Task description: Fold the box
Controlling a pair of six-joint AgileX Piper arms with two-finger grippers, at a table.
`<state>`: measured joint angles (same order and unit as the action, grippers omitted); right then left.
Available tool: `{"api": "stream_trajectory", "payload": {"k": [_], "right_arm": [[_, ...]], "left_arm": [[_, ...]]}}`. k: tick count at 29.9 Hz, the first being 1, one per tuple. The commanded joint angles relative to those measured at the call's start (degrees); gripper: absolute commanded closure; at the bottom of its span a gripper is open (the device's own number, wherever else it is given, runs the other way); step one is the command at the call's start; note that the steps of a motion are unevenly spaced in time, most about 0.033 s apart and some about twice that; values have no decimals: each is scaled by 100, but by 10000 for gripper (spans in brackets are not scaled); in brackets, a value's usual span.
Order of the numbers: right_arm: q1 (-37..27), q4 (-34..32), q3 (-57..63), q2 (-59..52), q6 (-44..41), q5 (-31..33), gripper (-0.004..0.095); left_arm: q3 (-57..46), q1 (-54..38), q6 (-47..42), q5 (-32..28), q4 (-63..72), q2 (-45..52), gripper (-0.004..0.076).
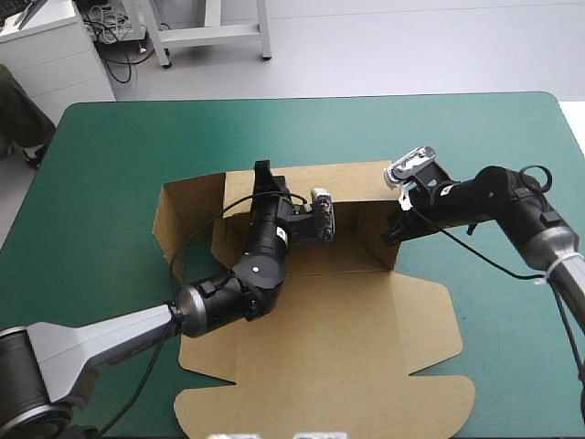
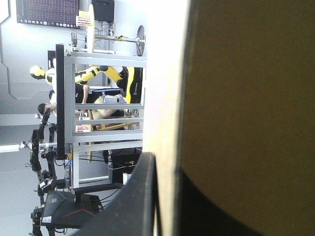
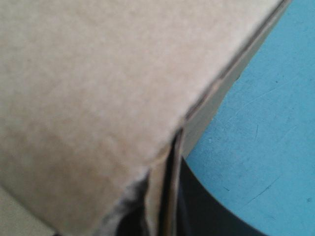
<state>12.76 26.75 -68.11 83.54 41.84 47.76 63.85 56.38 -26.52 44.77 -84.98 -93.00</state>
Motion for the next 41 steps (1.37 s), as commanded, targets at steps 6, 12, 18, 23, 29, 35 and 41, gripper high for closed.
{"api": "stream_trajectory", "payload": {"k": [6, 12, 18, 23, 29, 35, 41], "right_arm": [[15, 4, -135, -183, -720, -563, 929], [15, -1073, -147, -183, -2082, -1448, 930], [-9, -1944, -342, -183, -3045, -1604, 931], [-9, -2259, -537, -183, -3222, -1555, 931], [-9, -2221, -539, -183, -3222, -1539, 931], [-9, -2221, -539, -183, -3222, -1529, 931], [-9, -2197, -539, -183, -3222, -1495, 931]], "left_arm": [[206, -2, -194, -123, 435, 124, 406], [528, 331, -219, 272, 331, 312, 160], [667, 925, -129, 633, 315, 623, 157], [667, 1367, 295, 911, 328, 941, 250], [1003, 1458, 1223, 866, 1199, 1205, 727], [1923, 1099, 3070, 856, 3358, 1213, 731], [2971, 150, 4343, 1010, 5648, 1213, 731]]}}
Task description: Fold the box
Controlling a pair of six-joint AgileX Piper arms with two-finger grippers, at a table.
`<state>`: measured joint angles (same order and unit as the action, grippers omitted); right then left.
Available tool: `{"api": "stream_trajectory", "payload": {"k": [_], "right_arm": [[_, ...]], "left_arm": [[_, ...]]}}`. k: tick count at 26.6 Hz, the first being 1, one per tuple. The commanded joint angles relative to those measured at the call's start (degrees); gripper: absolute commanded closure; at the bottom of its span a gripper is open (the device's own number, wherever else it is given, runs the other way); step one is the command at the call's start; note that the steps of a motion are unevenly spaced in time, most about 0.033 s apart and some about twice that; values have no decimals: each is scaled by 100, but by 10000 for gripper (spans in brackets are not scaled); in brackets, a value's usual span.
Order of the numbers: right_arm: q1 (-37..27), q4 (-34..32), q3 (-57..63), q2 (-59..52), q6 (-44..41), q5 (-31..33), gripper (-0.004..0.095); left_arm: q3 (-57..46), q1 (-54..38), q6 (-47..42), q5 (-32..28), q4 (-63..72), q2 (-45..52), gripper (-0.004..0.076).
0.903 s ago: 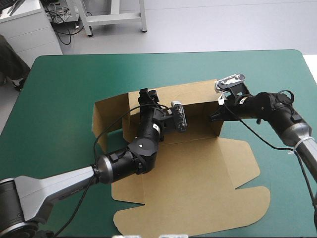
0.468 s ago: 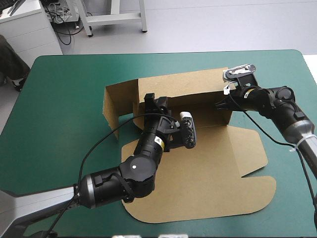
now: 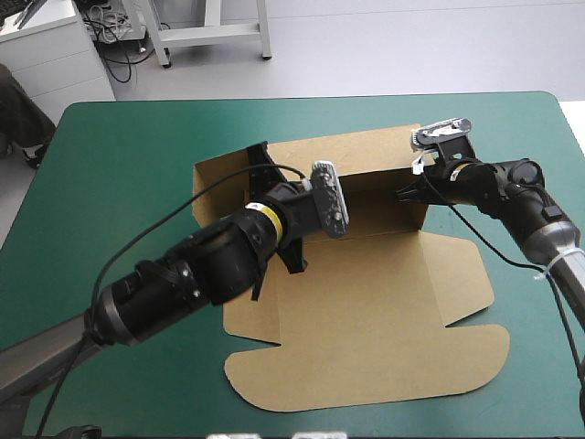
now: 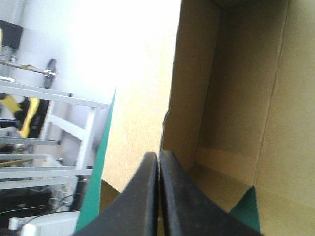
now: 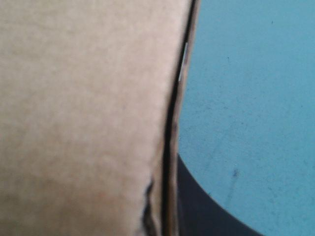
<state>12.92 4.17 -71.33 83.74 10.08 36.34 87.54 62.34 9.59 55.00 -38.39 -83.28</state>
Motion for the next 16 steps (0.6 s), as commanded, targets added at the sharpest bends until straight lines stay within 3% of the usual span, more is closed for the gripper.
{"api": "stream_trajectory", "payload": {"k": [1, 7, 13, 16], "right_arm": [[-24, 61, -218, -203, -46, -341, 931], [-24, 77, -218, -213, -46, -285, 931], [-24, 77, -218, -213, -46, -166, 931], [-24, 77, -218, -213, -46, -152, 931]], "left_arm": [[752, -717, 1000, 36, 1494, 242, 731], [1070, -2378, 1244, 119, 2774, 242, 731], [1070, -4300, 785, 320, 3912, 339, 732], [1059, -4736, 540, 320, 3923, 514, 743]]}}
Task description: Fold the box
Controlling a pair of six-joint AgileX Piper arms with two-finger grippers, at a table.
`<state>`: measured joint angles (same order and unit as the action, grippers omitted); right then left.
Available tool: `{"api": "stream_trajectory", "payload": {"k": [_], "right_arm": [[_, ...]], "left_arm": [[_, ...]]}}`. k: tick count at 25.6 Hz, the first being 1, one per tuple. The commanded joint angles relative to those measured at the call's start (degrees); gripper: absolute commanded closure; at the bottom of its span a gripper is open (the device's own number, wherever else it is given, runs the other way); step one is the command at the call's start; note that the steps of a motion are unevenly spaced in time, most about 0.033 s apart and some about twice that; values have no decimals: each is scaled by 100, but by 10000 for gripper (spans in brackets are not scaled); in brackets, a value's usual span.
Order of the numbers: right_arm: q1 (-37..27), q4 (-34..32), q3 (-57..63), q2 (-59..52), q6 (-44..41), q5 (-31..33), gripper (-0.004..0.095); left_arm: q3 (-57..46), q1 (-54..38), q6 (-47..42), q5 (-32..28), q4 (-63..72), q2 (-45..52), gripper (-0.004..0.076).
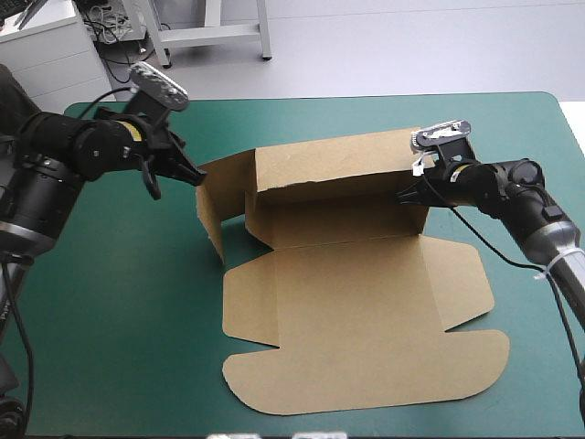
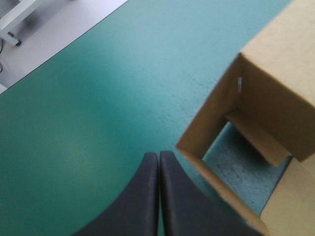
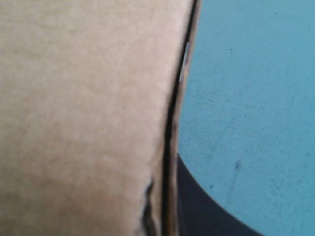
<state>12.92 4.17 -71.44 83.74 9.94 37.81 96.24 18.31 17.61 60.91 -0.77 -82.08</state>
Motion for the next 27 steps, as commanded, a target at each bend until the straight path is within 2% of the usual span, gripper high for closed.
{"api": "stream_trajectory", "payload": {"k": [1, 4, 6, 10, 18, 20, 27], "right_arm": [[-24, 86, -207, -213, -32, -300, 931], [-24, 86, -207, -213, -32, -300, 931], [-24, 86, -207, -213, -32, -300, 932], [-24, 86, -207, -213, -32, -300, 931], [-24, 61, -257, -498, 81, -151, 931], [-24, 61, -430, -533, 149, 218, 931], [-24, 18, -1615, -132, 217, 2085, 931]], "left_arm": [[166, -424, -311, -271, 160, 465, 747], [-107, -668, -498, -414, 121, 830, 754], [-915, -856, -757, -947, 3, 1407, 754], [-2489, -864, -1287, -1566, -487, 2439, 754], [-3494, -864, -1424, -1704, -1301, 3109, 754], [-3590, -864, -1549, -1776, -1466, 3152, 755], [-3616, -864, -1910, -2105, -1529, 3152, 756]]}}
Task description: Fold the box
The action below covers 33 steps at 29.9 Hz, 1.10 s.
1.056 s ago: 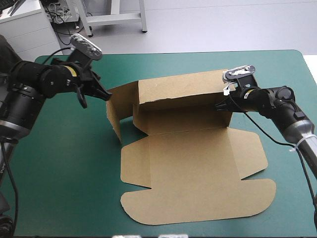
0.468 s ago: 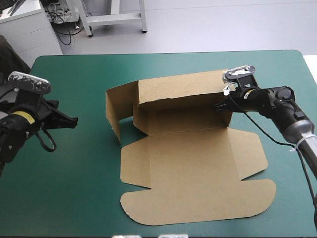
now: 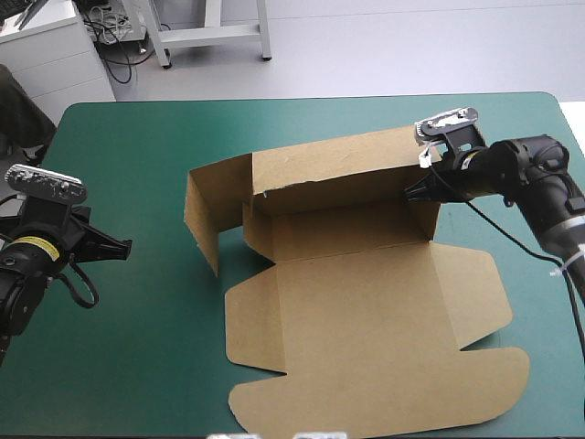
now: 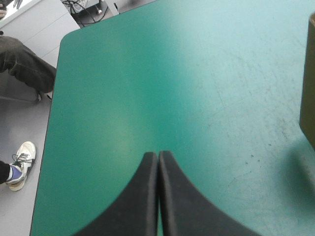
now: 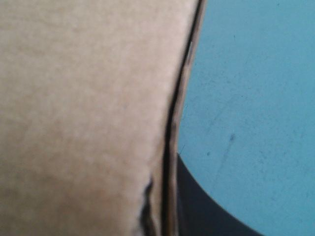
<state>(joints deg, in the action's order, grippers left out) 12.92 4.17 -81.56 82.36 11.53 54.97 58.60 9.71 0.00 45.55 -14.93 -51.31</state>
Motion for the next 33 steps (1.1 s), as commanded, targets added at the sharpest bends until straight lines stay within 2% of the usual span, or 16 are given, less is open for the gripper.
{"api": "stream_trajectory", "payload": {"k": [1, 6, 14, 19, 25, 29, 33], "right_arm": [[-24, 18, -793, 121, 58, 578, 931], [-24, 18, -1621, 781, 44, 1625, 931], [-249, 457, -2108, 1754, -177, 1649, 931], [-364, 635, -2208, 2258, -178, 1351, 931], [-364, 597, -2245, 2575, -89, 465, 913], [-364, 597, -2270, 2681, -58, 33, 789], [-364, 675, -2270, 2698, 24, -92, 517]], "left_arm": [[148, -4, -148, -633, -113, 74, 756], [148, -4, -148, -663, -113, 74, 756], [148, -4, -148, -628, -113, 74, 756], [148, -4, -148, -637, -113, 50, 756], [148, -4, -148, -576, -142, 26, 756], [148, -4, -148, -474, -132, 14, 756], [148, -4, -148, -409, -94, 14, 756]]}}
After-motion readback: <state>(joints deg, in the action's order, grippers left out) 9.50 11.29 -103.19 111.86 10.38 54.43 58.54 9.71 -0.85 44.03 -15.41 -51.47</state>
